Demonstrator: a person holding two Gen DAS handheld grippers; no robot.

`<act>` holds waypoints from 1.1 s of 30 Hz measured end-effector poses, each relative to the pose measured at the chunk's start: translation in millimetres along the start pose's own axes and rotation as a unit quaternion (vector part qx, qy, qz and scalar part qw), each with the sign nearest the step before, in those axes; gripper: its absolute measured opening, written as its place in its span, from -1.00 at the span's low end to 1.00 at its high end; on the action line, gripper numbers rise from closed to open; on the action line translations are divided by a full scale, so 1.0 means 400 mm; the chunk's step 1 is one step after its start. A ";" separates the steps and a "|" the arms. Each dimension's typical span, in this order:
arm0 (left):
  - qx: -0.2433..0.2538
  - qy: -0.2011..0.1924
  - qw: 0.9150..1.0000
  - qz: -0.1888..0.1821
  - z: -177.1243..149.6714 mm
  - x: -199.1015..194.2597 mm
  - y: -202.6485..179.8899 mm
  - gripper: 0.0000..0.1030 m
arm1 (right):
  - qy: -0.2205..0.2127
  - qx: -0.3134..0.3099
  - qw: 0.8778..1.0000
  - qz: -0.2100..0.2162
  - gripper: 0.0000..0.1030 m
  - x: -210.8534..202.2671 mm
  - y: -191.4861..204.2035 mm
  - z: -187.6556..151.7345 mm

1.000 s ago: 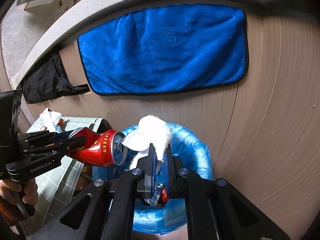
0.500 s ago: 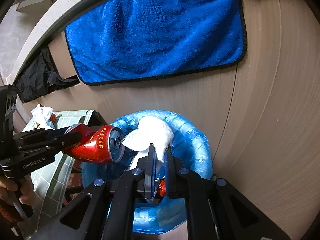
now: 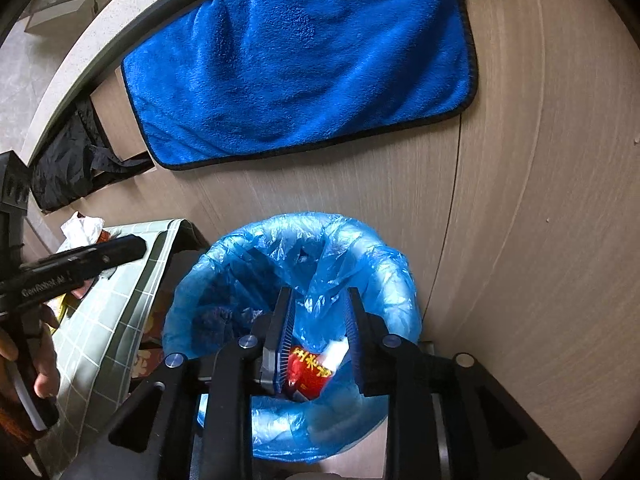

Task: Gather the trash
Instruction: 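Open both tools to drop the can and tissue into the bin, then return to the table and grasp crumpled white tissue with the right tool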

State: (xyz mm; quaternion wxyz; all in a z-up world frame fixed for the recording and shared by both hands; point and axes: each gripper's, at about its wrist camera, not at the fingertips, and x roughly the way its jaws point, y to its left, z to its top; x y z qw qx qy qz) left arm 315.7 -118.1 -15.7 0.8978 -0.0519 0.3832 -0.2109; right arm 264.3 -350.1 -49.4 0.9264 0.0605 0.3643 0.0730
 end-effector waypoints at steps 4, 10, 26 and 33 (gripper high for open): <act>-0.001 -0.016 1.000 0.014 -0.018 -0.063 0.026 -0.55 | -0.001 -0.005 1.000 0.012 -0.54 -0.019 0.018 -0.004; -0.026 -0.041 0.997 0.055 -0.072 -0.189 0.116 -0.55 | -0.020 -0.027 0.999 0.028 -0.54 -0.062 0.081 -0.003; -0.165 -0.110 0.958 0.208 -0.258 -0.537 0.552 -0.55 | 0.008 -0.062 0.988 0.143 -0.52 -0.021 0.420 0.030; -0.183 -0.106 0.954 0.210 -0.351 -0.592 0.632 -0.55 | 0.036 -0.150 0.976 0.155 -0.52 0.020 0.648 -0.003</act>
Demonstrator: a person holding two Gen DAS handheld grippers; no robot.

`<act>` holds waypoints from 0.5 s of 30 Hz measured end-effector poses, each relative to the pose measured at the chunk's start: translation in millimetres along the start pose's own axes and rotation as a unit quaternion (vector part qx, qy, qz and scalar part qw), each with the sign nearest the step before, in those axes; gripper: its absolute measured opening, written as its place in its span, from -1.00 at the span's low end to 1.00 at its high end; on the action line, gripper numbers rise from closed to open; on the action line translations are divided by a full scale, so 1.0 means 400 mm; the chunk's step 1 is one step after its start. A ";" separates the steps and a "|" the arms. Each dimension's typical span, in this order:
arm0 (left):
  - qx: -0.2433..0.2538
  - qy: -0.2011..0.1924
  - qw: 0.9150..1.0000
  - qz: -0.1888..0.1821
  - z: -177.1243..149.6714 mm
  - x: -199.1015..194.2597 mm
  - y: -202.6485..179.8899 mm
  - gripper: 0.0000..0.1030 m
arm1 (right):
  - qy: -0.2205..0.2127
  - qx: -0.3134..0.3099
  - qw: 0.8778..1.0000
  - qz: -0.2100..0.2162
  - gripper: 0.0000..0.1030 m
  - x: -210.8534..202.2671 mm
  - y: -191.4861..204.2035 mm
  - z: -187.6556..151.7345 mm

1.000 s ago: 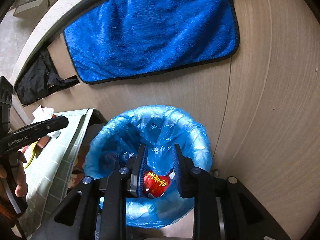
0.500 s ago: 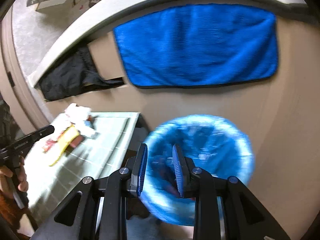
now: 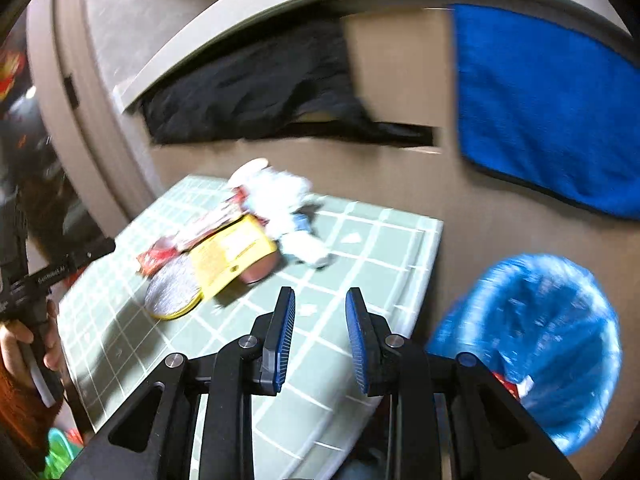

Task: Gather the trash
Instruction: 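Return to the table and grasp crumpled white tissue with the right tool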

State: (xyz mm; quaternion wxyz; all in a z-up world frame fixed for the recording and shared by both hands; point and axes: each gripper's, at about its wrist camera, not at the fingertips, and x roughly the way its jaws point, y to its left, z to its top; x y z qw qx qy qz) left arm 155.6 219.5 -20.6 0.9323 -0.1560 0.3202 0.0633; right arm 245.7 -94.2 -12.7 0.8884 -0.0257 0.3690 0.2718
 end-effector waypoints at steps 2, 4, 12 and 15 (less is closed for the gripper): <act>-0.008 0.003 1.000 0.004 -0.010 -0.007 0.033 -0.55 | 0.009 -0.020 1.000 0.007 -0.52 0.024 0.047 0.003; -0.018 0.001 1.000 0.007 -0.019 -0.015 0.066 -0.55 | 0.016 -0.035 0.999 0.016 -0.52 0.048 0.088 0.008; -0.025 0.011 1.000 -0.005 -0.033 -0.015 0.138 -0.55 | 0.017 -0.104 0.994 -0.013 -0.52 0.116 0.212 0.041; -0.019 0.026 0.999 -0.014 -0.030 0.010 0.146 -0.55 | 0.029 -0.109 0.994 -0.010 -0.52 0.153 0.236 0.056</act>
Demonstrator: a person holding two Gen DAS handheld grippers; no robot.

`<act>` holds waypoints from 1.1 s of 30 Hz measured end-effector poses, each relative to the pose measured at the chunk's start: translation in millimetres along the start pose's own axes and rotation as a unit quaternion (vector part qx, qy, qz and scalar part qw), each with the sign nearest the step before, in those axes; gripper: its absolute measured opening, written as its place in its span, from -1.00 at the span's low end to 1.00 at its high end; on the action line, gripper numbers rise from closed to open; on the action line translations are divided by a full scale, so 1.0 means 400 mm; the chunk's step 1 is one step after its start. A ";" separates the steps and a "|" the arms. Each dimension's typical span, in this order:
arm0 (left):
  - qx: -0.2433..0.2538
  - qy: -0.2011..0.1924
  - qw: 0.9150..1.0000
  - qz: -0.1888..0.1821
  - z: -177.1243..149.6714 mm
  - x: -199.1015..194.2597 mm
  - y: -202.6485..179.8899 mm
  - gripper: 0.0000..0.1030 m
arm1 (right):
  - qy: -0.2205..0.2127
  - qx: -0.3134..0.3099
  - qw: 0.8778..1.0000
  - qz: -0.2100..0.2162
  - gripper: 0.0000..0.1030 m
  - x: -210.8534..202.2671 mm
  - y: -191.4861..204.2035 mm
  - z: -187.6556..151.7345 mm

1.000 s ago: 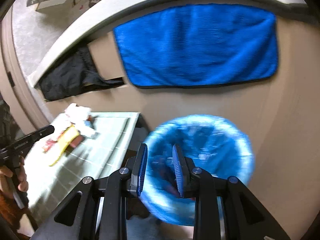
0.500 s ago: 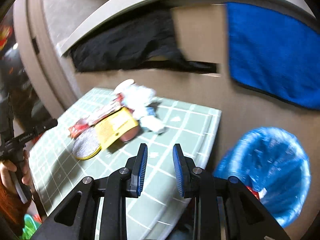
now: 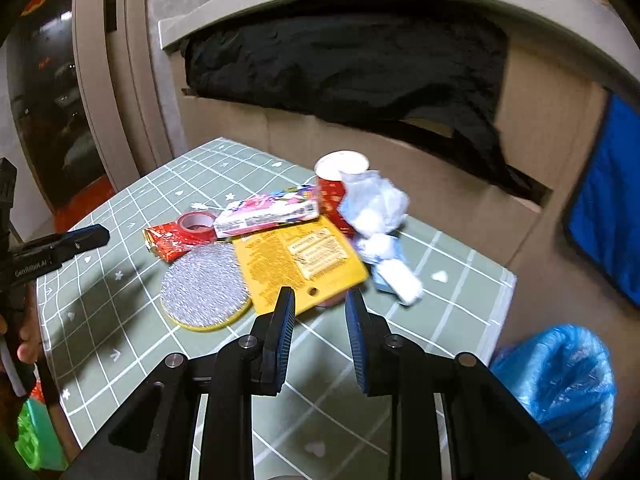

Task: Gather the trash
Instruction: 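Return to the table and grasp crumpled white tissue with the right tool, then lift the white tissue with the right tool while the left tool grasps the red snack wrapper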

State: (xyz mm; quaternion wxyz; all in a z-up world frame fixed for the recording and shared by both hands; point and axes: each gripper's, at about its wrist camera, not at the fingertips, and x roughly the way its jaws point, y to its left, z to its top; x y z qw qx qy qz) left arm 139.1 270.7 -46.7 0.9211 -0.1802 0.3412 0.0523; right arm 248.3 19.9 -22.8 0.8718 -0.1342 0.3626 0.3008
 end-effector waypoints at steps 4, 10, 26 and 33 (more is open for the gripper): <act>-0.014 0.015 1.000 -0.022 0.019 0.039 0.008 -0.55 | 0.022 0.007 0.999 0.031 -0.54 0.047 0.021 0.012; -0.020 0.007 0.999 -0.032 0.038 0.056 0.007 -0.55 | 0.027 0.033 0.999 0.029 -0.54 0.078 -0.003 0.006; -0.009 0.017 0.999 -0.030 0.028 0.062 0.027 -0.55 | 0.030 0.002 0.999 -0.011 -0.53 0.251 -0.117 0.125; -0.013 0.023 0.999 -0.036 0.030 0.080 0.022 -0.55 | 0.035 0.010 0.999 -0.010 -0.51 0.274 -0.148 0.095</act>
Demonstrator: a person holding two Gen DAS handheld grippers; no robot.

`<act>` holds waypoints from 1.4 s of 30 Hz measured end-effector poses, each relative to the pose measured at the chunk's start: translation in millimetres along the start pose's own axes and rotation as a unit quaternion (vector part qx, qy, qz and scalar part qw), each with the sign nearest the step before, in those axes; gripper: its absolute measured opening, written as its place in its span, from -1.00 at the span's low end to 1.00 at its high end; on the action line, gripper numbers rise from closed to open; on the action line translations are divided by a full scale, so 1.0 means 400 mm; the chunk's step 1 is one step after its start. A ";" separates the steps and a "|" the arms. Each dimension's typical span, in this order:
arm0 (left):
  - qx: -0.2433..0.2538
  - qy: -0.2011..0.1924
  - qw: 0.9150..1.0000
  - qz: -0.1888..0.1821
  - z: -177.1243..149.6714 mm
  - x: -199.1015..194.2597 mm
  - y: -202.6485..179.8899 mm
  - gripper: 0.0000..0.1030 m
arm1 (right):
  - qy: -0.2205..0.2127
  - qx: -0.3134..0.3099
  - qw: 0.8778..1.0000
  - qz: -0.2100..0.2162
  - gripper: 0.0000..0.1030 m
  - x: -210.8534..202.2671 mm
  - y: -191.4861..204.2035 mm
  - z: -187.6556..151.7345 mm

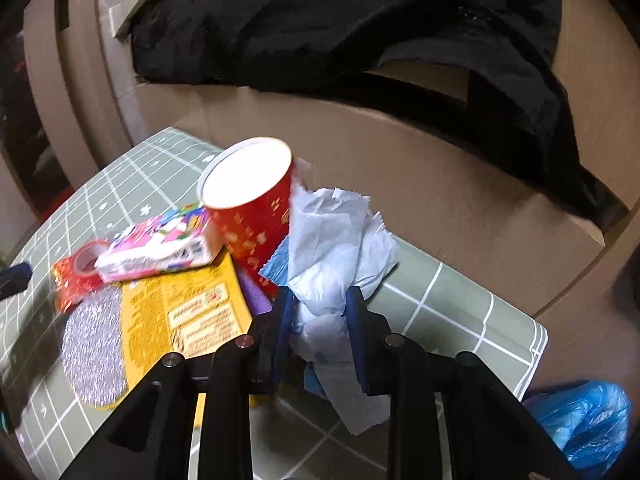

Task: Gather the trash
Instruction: 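Lift the white tissue with the right tool while the left tool grasps the red snack wrapper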

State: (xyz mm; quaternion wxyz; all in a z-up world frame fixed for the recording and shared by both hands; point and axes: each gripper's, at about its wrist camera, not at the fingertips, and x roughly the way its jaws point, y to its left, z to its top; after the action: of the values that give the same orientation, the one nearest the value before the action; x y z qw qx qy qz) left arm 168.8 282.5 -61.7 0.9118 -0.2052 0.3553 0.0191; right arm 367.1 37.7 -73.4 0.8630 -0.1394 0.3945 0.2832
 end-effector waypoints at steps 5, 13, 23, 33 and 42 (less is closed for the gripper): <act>-0.005 -0.003 1.000 -0.012 -0.006 0.006 -0.010 -0.55 | -0.002 0.018 1.000 0.014 -0.58 -0.062 -0.016 -0.029; -0.028 -0.013 0.999 0.012 0.006 0.004 0.008 -0.53 | -0.041 0.069 0.993 0.085 -0.59 -0.238 0.002 -0.113; -0.139 0.032 0.990 0.013 0.023 0.091 0.130 -0.53 | -0.016 0.036 0.996 0.080 -0.59 -0.267 0.098 -0.241; -0.143 0.056 0.988 -0.003 0.009 0.156 0.101 -0.53 | -0.004 0.045 0.996 0.071 -0.53 -0.257 0.103 -0.301; -0.094 0.024 0.995 0.018 0.038 0.149 0.057 -0.85 | -0.005 0.043 0.997 0.068 -0.53 -0.254 0.109 -0.300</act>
State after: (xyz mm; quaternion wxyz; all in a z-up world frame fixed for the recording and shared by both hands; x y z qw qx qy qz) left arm 219.0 302.5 -98.6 0.8792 -0.2841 0.3770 0.0637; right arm 215.2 -21.4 -75.1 0.8488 -0.0733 0.4109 0.3245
